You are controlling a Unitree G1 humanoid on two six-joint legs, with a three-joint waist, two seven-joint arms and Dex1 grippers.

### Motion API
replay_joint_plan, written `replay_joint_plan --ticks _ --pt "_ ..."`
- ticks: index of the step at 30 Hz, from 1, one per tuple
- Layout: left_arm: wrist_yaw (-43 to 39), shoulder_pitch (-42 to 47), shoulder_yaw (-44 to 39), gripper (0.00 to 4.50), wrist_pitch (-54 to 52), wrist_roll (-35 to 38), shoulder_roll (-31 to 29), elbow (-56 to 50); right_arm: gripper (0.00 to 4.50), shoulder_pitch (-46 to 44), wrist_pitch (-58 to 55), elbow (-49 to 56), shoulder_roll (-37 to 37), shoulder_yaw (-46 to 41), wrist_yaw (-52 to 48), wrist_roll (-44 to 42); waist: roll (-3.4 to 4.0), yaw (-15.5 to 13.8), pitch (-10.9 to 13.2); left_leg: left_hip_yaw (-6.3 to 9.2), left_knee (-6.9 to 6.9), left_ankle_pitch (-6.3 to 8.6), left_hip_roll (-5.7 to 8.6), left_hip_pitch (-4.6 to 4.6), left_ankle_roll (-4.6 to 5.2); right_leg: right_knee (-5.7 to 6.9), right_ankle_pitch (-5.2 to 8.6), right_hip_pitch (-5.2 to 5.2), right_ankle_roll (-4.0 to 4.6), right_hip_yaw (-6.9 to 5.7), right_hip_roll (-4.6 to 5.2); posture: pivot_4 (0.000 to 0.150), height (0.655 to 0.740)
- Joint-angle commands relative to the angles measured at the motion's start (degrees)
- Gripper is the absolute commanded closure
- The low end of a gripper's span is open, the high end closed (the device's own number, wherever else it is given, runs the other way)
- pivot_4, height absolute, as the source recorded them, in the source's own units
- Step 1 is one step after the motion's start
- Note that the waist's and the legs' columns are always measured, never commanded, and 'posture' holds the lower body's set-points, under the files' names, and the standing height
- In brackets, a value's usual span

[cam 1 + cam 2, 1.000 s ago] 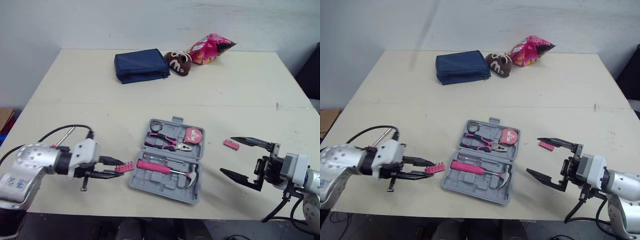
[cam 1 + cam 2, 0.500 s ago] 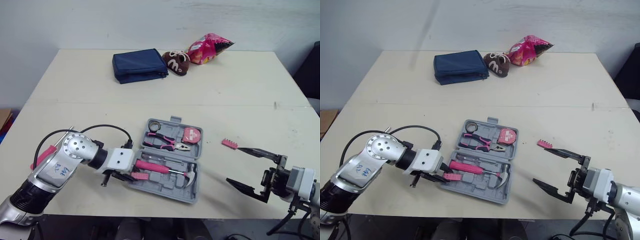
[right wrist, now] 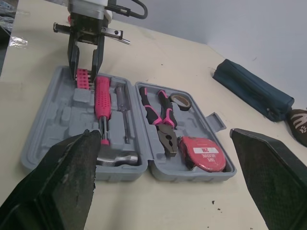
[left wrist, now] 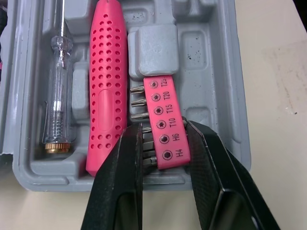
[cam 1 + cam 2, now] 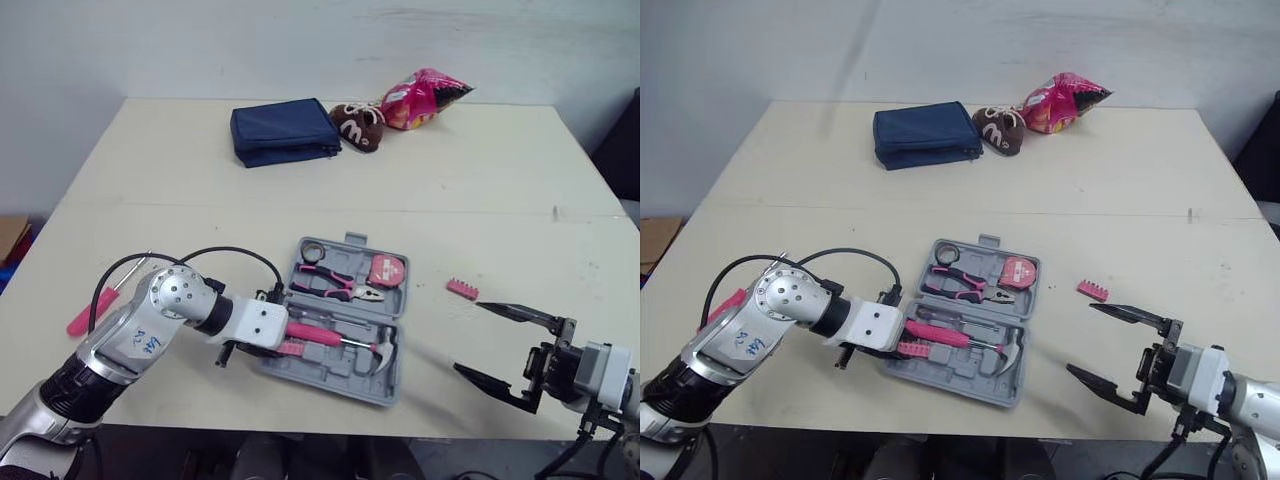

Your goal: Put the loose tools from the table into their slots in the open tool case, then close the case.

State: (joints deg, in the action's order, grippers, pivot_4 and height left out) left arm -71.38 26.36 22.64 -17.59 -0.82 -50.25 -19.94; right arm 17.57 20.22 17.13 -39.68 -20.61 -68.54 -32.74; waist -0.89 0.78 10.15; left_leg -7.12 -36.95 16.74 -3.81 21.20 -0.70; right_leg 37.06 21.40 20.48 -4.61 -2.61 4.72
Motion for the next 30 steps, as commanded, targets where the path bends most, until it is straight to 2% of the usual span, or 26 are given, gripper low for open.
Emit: replay_joint_plan --ticks 1,7,9,11,12,19,23,24,25,26,30 --pt "-0.1 1.1 0.7 3.84 1.3 -1.8 0.4 0.5 0.0 -0.7 -2.3 4.6 -0.9 -0.4 2.4 -0.5 0.0 -0.4 0.0 0.0 -0.01 0.0 0.0 0.01 0.0 0.0 0.0 0.0 0.0 0.0 0.03 0.15 0.74" --pt "-0.4 1.9 -0.4 3.84 0.4 -0.4 1.8 0.4 0.0 -0.9 -6.4 8.2 -1.7 -0.8 4.5 -1.1 0.0 -0.8 0.0 0.0 -0.07 0.03 -0.01 0.05 0.03 0.0 0.0 0.0 0.0 0.0 0.04 0.15 0.74" --pt "-0.7 2.0 -1.4 2.78 2.2 0.5 1.9 0.0 0.0 -1.0 -7.1 8.5 -1.7 -0.9 4.6 -1.3 0.0 -0.8 0.0 0.0 -0.1 0.05 0.01 0.07 0.06 -0.01 0.0 0.0 0.0 -0.02 0.03 0.15 0.74" --pt "-0.9 1.9 -2.6 2.04 6.5 1.8 2.3 -0.1 0.0 -1.0 -7.6 8.7 -1.6 -0.9 4.7 -1.4 0.0 -0.7 0.0 0.0 -0.12 0.06 0.0 0.1 0.07 -0.01 0.0 0.02 0.0 -0.02 0.04 0.15 0.74" --pt "-1.3 1.6 -3.2 1.53 7.2 2.8 2.2 -0.5 0.0 -0.9 -7.8 8.7 -1.5 -0.9 4.6 -1.4 0.0 -0.7 0.0 0.0 -0.12 0.06 0.0 0.11 0.07 -0.02 0.0 0.02 0.0 -0.02 0.04 0.15 0.74" --pt "0.6 -2.1 -11.3 1.53 9.2 8.9 1.7 -1.6 0.0 -0.6 -8.5 8.6 -1.3 -0.9 4.0 -1.5 0.0 -0.5 0.0 -0.01 -0.12 0.04 -0.08 0.05 0.04 0.04 0.0 0.03 0.0 0.0 -0.03 0.15 0.74" --pt "1.1 -6.5 -17.1 1.53 8.3 16.1 3.5 0.6 0.0 -0.6 -8.3 8.2 -0.9 -0.7 3.8 -1.3 0.0 -0.6 0.0 0.0 -0.12 0.05 -0.1 0.06 0.04 0.03 0.0 0.03 0.0 0.0 -0.01 0.15 0.74" --pt "0.9 -7.8 -18.2 2.06 7.8 17.8 3.7 1.1 0.0 -0.7 -8.2 8.0 -0.8 -0.6 3.7 -1.2 0.0 -0.5 0.0 0.0 -0.12 0.05 -0.09 0.06 0.04 0.03 0.0 0.03 0.0 -0.01 -0.01 0.15 0.74" --pt "0.4 -8.9 -18.9 2.28 8.0 19.0 3.8 1.6 0.0 -0.8 -8.1 7.9 -0.8 -0.5 3.6 -1.1 0.0 -0.5 0.0 0.0 -0.12 0.05 -0.09 0.07 0.03 0.03 0.0 0.03 0.0 -0.01 -0.01 0.15 0.74" --pt "-0.2 -10.0 -19.2 2.75 8.2 19.7 3.7 2.0 0.0 -0.9 -8.0 7.7 -0.7 -0.4 3.6 -1.0 0.0 -0.5 0.0 0.0 -0.12 0.05 -0.1 0.06 0.03 0.03 0.0 0.03 0.0 -0.01 0.0 0.15 0.74" --pt "0.9 -12.6 -17.9 4.48 7.5 18.1 3.6 3.5 0.0 -1.2 -7.5 7.3 -0.3 -0.3 3.3 -0.7 0.0 -0.6 0.0 0.0 -0.12 0.05 -0.09 0.06 0.03 0.04 0.0 0.03 0.0 -0.01 -0.02 0.15 0.74"
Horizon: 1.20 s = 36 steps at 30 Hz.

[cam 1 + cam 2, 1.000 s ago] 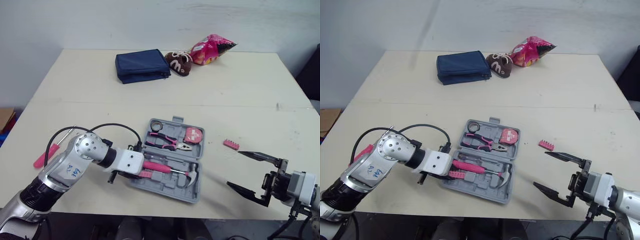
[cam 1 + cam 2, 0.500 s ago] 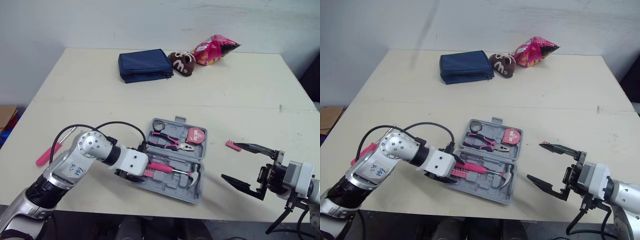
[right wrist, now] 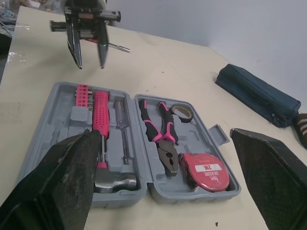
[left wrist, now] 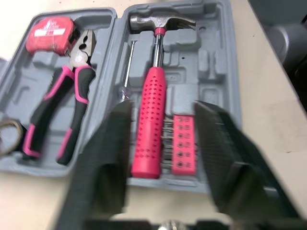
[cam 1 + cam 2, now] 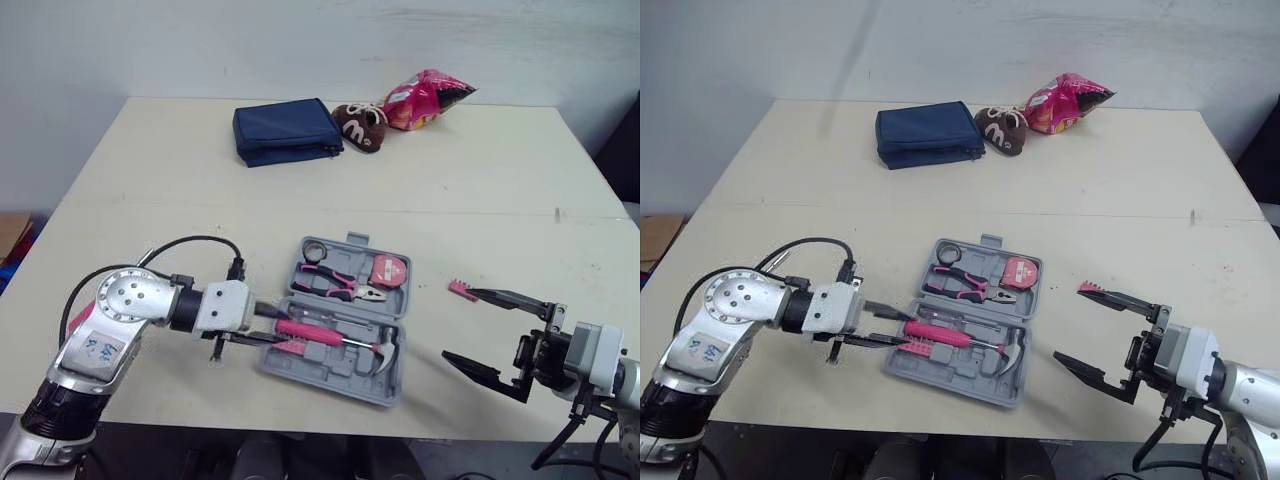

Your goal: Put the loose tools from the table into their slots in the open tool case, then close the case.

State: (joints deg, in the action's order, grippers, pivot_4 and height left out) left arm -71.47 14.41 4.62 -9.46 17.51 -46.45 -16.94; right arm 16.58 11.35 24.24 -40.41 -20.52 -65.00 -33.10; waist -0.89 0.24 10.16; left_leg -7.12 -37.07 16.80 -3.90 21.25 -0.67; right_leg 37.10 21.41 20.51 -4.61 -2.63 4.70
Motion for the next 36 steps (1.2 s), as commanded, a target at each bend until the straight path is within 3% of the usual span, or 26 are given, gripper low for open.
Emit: replay_joint_plan --ticks 1,14,26,32,36 --pt "1.6 -0.7 0.5 4.48 -1.1 -0.9 -0.2 0.9 0.0 -0.3 1.4 0.2 0.5 -0.3 -0.3 -0.2 0.0 0.0 0.0 0.0 0.0 0.01 0.01 0.0 0.0 0.0 0.0 0.0 0.0 0.0 0.0 0.15 0.74" --pt "3.2 -0.3 8.5 4.48 -5.5 -9.3 -2.1 4.1 0.0 1.1 3.0 -0.3 1.1 -1.3 -1.1 -0.3 0.04 0.0 0.0 -0.01 0.01 0.03 0.01 -0.05 0.02 0.0 0.0 -0.04 0.0 0.01 0.02 0.15 0.74" --pt "4.3 2.1 16.6 4.48 -12.8 -15.8 -4.2 4.0 0.0 0.2 5.6 -3.2 1.4 -0.4 -1.5 0.4 0.72 0.0 -0.5 -0.06 0.03 0.19 0.01 -0.24 0.28 0.03 0.01 -0.15 0.03 0.09 -0.03 0.15 0.74" --pt "7.6 -0.9 5.7 4.48 1.7 -7.6 2.6 9.7 0.0 1.8 3.9 -3.0 0.5 -1.9 -0.3 0.4 1.12 -0.2 -0.8 -0.1 0.0 0.22 0.06 -0.28 0.35 0.04 0.01 -0.17 0.02 0.14 0.08 0.15 0.74" --pt "4.1 -4.7 -7.3 4.48 6.8 4.3 4.0 12.1 0.0 4.5 4.2 -5.9 -0.5 -6.8 -0.9 0.0 0.46 -0.1 -0.4 -0.02 -0.02 0.22 0.03 -0.11 0.35 0.19 0.02 0.01 0.05 0.05 0.12 0.15 0.74"
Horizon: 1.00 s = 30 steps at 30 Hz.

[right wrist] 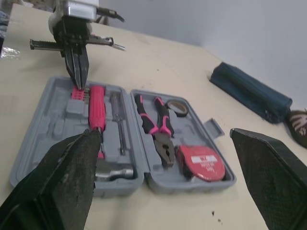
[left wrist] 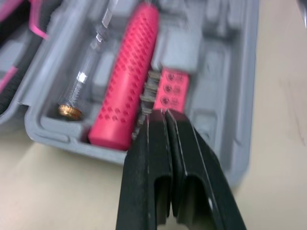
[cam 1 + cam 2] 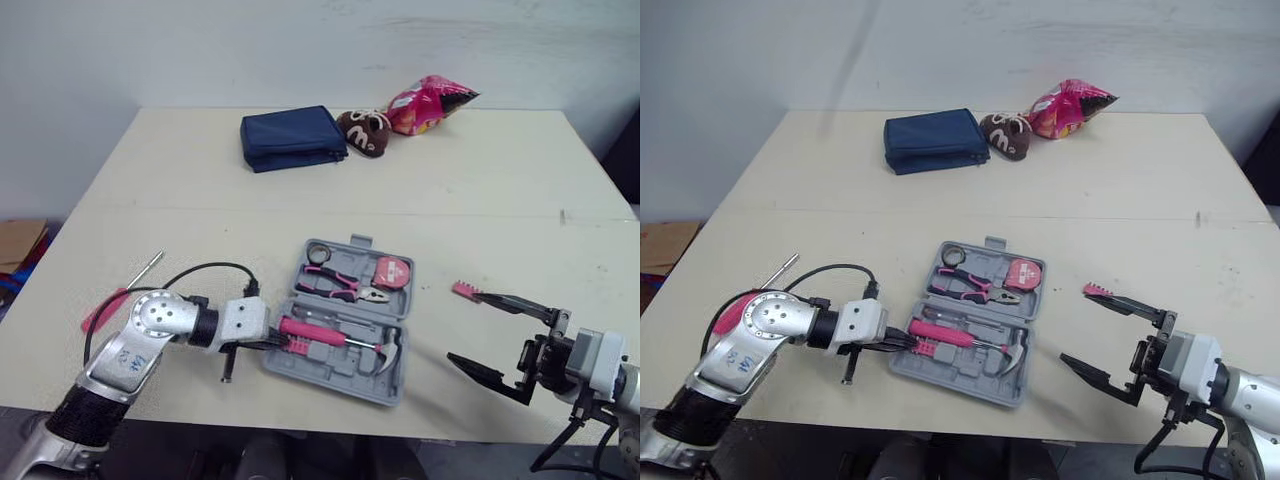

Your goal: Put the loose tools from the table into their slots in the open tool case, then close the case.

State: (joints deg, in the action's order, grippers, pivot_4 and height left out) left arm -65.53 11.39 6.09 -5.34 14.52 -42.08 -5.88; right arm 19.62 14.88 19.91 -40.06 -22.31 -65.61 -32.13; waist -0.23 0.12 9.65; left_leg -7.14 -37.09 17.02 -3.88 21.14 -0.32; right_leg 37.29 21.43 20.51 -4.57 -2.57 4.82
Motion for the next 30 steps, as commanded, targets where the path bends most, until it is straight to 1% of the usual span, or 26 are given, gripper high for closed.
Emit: replay_joint_plan --ticks 1,4,6,9,10,12,15,19,22,25,28,30 --pt "-2.1 -2.9 -12.3 3.97 2.6 10.1 -0.4 1.3 0.0 2.1 1.2 -3.0 -1.0 -6.7 -0.8 -1.1 -0.34 0.2 0.2 0.04 0.01 0.0 -0.02 0.06 -0.02 0.0 0.02 0.04 0.04 -0.06 -0.01 0.15 0.74" --pt "-1.3 -6.2 -21.5 2.78 3.2 13.1 -2.1 4.7 0.0 4.1 2.4 -7.1 -2.0 -11.8 -3.0 -1.6 -0.47 0.4 0.3 0.01 0.01 0.03 -0.05 0.05 -0.06 -0.03 0.04 0.04 0.07 -0.09 0.02 0.15 0.74" --pt "-0.7 -8.6 -27.2 1.87 4.2 13.0 -4.1 9.0 0.0 5.0 2.8 -9.8 -2.5 -15.0 -4.1 -2.3 -0.47 0.7 0.3 0.0 0.02 0.03 -0.03 0.0 -0.05 -0.02 0.04 0.01 0.07 -0.11 0.06 0.15 0.74" --pt "0.4 -13.1 -35.6 0.39 7.5 11.7 -7.4 17.7 0.0 5.3 5.2 -16.8 -3.4 -19.0 -6.0 -1.5 -0.59 1.3 0.4 0.02 0.07 0.04 -0.04 -0.03 -0.05 -0.02 0.05 0.01 0.09 -0.15 0.06 0.15 0.74" --pt "0.2 -14.4 -37.3 0.06 8.7 11.1 -8.4 20.4 0.0 5.0 5.9 -18.9 -3.5 -19.8 -6.1 -1.0 -0.63 1.5 0.4 0.03 0.1 0.05 -0.04 -0.03 -0.06 -0.03 0.05 0.01 0.09 -0.17 0.08 0.15 0.74" --pt "-0.2 -17.5 -42.1 0.06 10.9 10.6 -11.2 28.9 0.0 4.4 8.3 -25.1 -4.0 -21.7 -6.2 0.2 -0.71 1.7 0.5 0.01 0.12 0.12 -0.04 -0.03 -0.07 -0.06 0.06 0.02 0.12 -0.21 0.15 0.15 0.74" --pt "1.1 -20.9 -47.7 0.06 14.8 10.2 -13.7 38.3 0.0 3.5 11.2 -34.5 -6.0 -24.5 -7.0 1.0 -0.81 1.8 0.6 -0.06 0.15 0.2 -0.02 -0.04 -0.06 -0.07 0.08 0.09 0.15 -0.26 0.3 0.15 0.74" --pt "4.9 -23.2 -52.9 0.06 19.0 9.9 -15.6 47.9 0.0 2.9 13.7 -45.5 -9.2 -27.4 -8.1 1.2 -0.8 1.6 0.6 -0.05 0.17 0.3 0.11 -0.06 -0.01 -0.09 0.09 0.09 0.17 -0.34 0.61 0.15 0.74" --pt "7.5 -24.6 -53.5 0.06 22.5 8.4 -16.4 52.2 0.0 2.9 14.8 -50.8 -10.5 -28.2 -8.1 1.3 -0.8 1.5 0.6 -0.01 0.26 0.49 0.14 -0.05 -0.29 -0.19 0.09 0.08 0.17 -0.38 0.67 0.15 0.74" --pt "8.2 -24.2 -53.6 0.06 23.4 9.2 -15.9 52.4 0.0 2.8 15.2 -53.8 -10.9 -28.6 -7.0 1.3 -0.8 1.5 0.6 0.03 0.37 0.49 0.14 -0.04 -0.3 -0.25 0.1 0.08 0.19 -0.45 0.67 0.15 0.74" --pt "7.5 -22.9 -53.2 0.06 21.6 11.3 -14.3 48.2 0.0 1.9 15.1 -54.3 -10.9 -28.0 -6.3 1.1 -0.73 1.6 0.6 0.03 0.42 0.48 0.14 -0.05 -0.33 -0.26 0.11 0.08 0.19 -0.45 0.68 0.15 0.74" --pt "7.1 -21.8 -52.1 0.06 20.1 12.5 -12.9 43.9 0.0 0.7 14.0 -51.8 -10.4 -26.2 -6.2 0.8 -0.71 1.7 0.5 0.02 0.42 0.47 0.14 -0.06 -0.34 -0.25 0.1 0.07 0.19 -0.45 0.68 0.15 0.74"
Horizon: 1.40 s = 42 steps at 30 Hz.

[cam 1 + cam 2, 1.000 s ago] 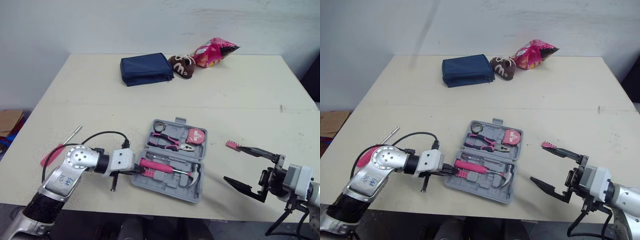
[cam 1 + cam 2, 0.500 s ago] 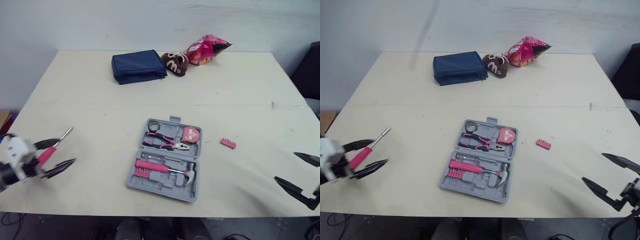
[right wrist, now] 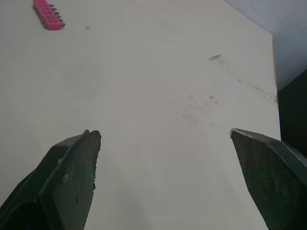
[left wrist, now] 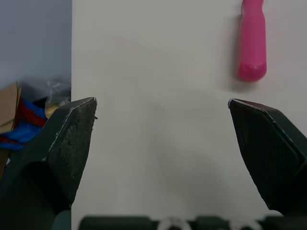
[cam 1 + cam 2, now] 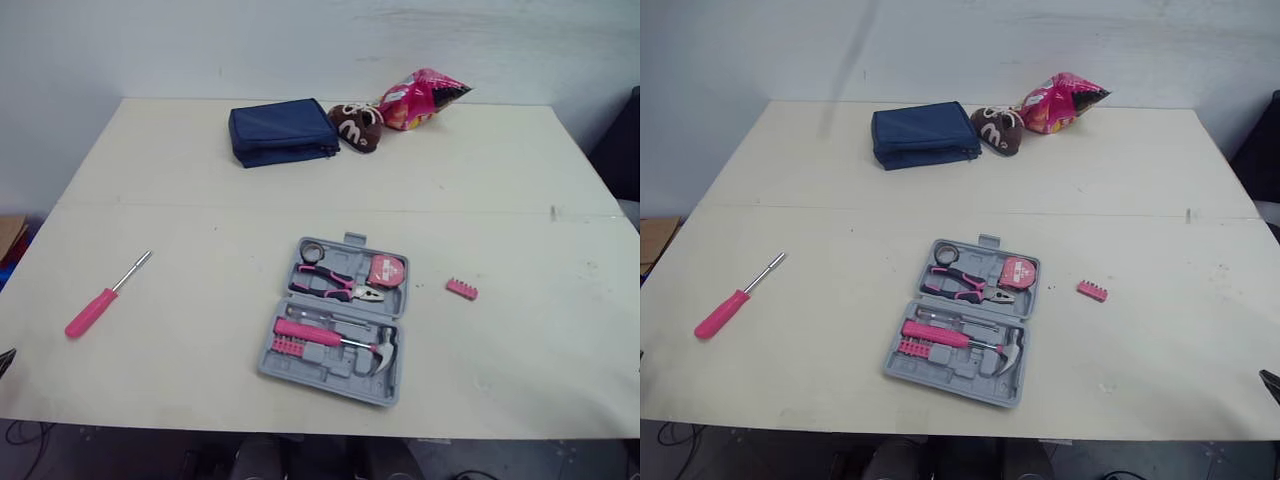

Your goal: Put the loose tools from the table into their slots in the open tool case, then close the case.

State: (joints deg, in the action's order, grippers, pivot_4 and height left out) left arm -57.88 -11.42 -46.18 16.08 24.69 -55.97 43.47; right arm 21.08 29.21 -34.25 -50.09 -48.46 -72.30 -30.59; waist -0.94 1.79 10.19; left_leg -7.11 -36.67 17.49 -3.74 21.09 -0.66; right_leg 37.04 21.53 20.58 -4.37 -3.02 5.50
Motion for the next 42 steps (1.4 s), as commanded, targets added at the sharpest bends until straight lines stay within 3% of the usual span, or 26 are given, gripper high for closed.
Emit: replay_joint_plan --ticks 1,9,14,18,27,32,42 --pt "-0.9 1.4 0.9 0.06 -2.3 2.9 1.7 -8.0 0.0 -1.4 -1.4 4.1 0.0 0.9 0.7 -1.0 0.02 0.1 0.0 0.0 0.01 0.0 0.0 -0.01 -0.01 0.0 0.0 -0.01 0.0 0.0 0.0 0.15 0.74" --pt "-3.5 5.3 7.3 0.06 -6.3 5.2 5.1 -26.9 0.0 -4.6 -18.0 20.5 0.5 9.9 5.2 -2.0 0.01 0.5 0.0 -0.05 0.07 -0.24 0.02 0.02 0.24 0.03 -0.02 0.01 -0.04 0.0 -0.06 0.15 0.74" --pt "-9.0 5.1 16.5 0.06 -19.9 13.8 5.7 -45.3 0.0 -11.3 -26.4 26.4 -0.8 17.6 6.4 -0.4 0.02 0.5 0.0 -0.07 0.07 -0.33 0.06 0.04 0.28 0.04 -0.07 0.01 -0.12 0.03 -0.07 0.15 0.74" --pt "-10.3 5.2 22.9 0.06 -28.7 18.5 5.0 -57.3 0.0 -16.2 -28.5 24.7 -1.3 23.1 3.1 0.5 0.04 0.2 0.0 -0.07 0.13 -0.41 0.07 0.1 0.15 -0.07 -0.06 0.01 -0.13 0.03 -0.12 0.15 0.74" --pt "-11.4 13.2 30.7 0.06 -36.0 20.5 5.9 -65.3 0.0 -31.0 -27.0 11.7 1.3 34.5 -3.3 6.0 0.1 0.1 0.1 -0.09 -0.25 -0.55 0.05 0.11 0.11 0.11 -0.09 -0.03 -0.18 0.08 -0.26 0.15 0.74" --pt "-12.7 14.7 34.3 0.06 -36.1 17.9 5.6 -66.2 0.0 -38.5 -25.8 4.1 3.7 39.2 -2.6 10.9 0.15 0.1 0.1 -0.16 -0.37 -0.57 0.03 0.18 0.07 0.06 -0.09 -0.01 -0.19 0.15 -0.31 0.15 0.74" --pt "-13.7 15.2 35.6 0.06 -36.5 17.4 5.8 -66.6 0.0 -42.4 -26.0 0.3 5.6 41.3 -0.3 14.1 0.16 0.0 0.2 -0.16 -0.44 -0.58 0.02 0.19 0.06 0.08 -0.09 0.0 -0.2 0.18 -0.31 0.15 0.74"
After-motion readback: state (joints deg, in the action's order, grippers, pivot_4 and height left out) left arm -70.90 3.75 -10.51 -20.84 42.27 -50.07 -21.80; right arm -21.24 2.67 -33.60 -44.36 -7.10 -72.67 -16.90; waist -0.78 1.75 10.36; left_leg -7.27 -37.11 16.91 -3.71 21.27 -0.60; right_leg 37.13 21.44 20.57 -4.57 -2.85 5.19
